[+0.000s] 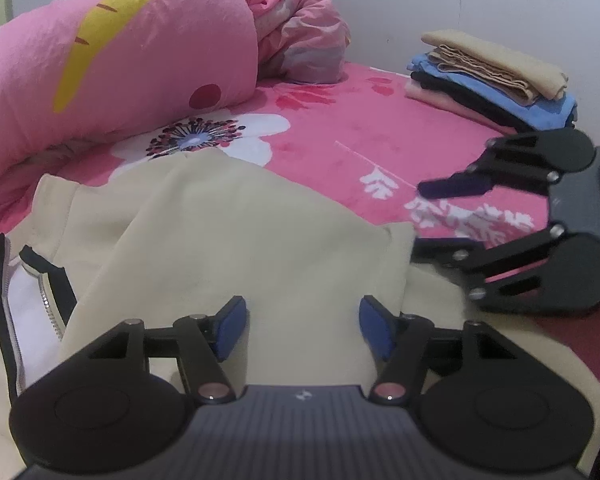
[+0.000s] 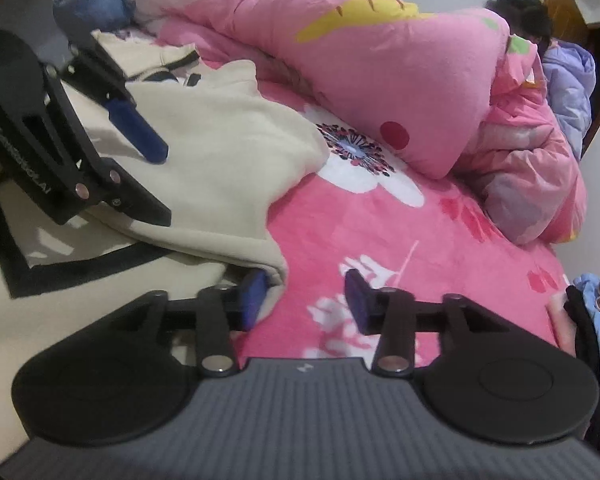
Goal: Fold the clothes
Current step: 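Lift the held hem with the right gripper and fold it over the hoodie body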
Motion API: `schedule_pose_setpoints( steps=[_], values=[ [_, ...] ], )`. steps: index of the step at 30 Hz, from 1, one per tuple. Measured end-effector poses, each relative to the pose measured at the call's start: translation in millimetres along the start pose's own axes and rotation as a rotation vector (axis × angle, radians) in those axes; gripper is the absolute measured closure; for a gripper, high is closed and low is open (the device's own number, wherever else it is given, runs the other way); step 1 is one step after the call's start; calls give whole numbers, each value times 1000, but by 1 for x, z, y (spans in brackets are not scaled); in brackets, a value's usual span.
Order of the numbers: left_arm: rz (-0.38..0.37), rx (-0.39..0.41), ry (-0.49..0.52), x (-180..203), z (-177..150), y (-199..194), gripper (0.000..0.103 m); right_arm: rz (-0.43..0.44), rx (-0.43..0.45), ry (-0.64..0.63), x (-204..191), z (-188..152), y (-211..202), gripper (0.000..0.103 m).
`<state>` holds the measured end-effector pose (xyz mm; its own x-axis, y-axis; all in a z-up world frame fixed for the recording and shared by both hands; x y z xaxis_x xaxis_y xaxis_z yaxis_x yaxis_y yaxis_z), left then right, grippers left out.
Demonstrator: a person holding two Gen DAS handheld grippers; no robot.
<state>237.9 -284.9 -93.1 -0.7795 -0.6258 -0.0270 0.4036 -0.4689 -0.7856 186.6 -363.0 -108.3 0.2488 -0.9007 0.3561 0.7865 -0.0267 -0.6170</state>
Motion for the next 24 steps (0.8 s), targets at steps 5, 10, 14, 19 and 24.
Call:
schedule_pose_setpoints(
  steps=[5,10,14,19,24],
  values=[
    [-4,-5,-6,-1,-1,-1,39,-177,-44,-5,17,-11,-28,69],
    [5,-13,-2,0,-1,-2,39,16,108,111,-14,9,-61,78],
    [9,-21,0,0,0,-3,39,83,2,-18,-44,-23,-35,91],
    [11,-21,3,-2,-1,-4,38,-54,-73,86,-2,-35,-36,92],
    [17,-35,-2,-4,1,-9,38,56,79,170,-21,-6,-59,92]
  ],
)
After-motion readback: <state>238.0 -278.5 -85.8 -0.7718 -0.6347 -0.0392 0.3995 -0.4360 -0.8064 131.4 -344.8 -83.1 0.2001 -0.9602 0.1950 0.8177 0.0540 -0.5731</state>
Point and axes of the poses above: each gripper's, at about its wrist camera, not at the fingertips, and y roughly the way its jaws point, x to its right, z to its top, the point moved 8 cm from there along y, roughly the way its jaws point, and after that the axes turned 6 degrees about -x, right-handed, at the moved point
